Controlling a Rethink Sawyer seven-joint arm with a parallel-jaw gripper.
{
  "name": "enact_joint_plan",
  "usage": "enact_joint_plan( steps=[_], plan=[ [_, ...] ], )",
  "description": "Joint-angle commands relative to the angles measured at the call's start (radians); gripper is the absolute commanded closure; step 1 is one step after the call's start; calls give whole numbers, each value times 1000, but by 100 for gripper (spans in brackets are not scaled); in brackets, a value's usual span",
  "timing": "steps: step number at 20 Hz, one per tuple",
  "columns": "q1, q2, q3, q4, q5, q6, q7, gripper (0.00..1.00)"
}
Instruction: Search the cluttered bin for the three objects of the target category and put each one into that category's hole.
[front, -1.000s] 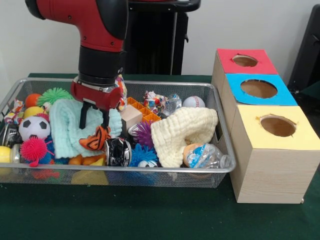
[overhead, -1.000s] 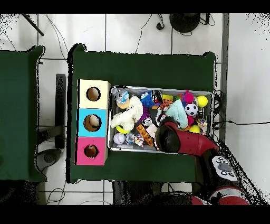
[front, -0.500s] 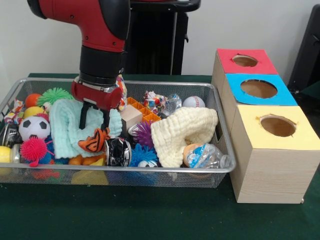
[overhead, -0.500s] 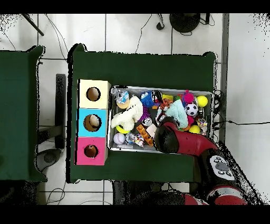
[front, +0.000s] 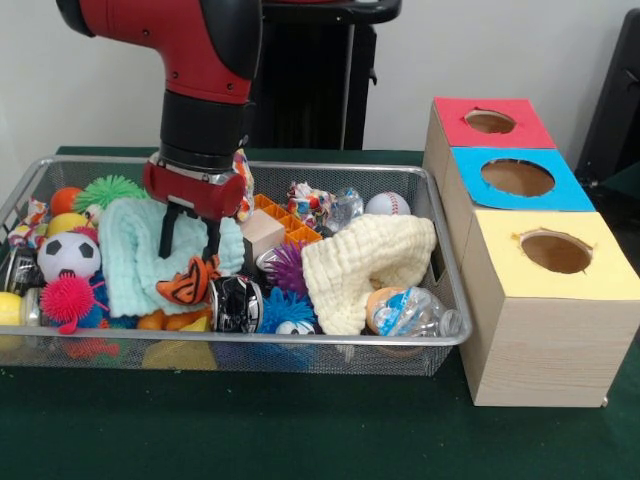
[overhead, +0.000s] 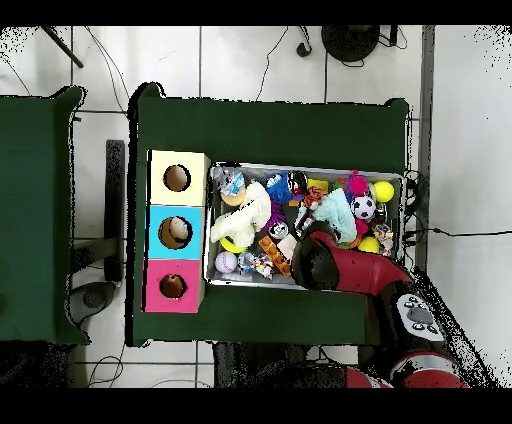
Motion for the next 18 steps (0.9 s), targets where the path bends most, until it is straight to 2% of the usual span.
enact_joint_plan(
  steps=[1,8,18],
  plan=[
    [-15,-37,68,17,-48,36,29,0],
    [-30,-54,90,26,-69,28,18,0],
    [-42,-64,110,-4,-71,47,7,0]
  ],
)
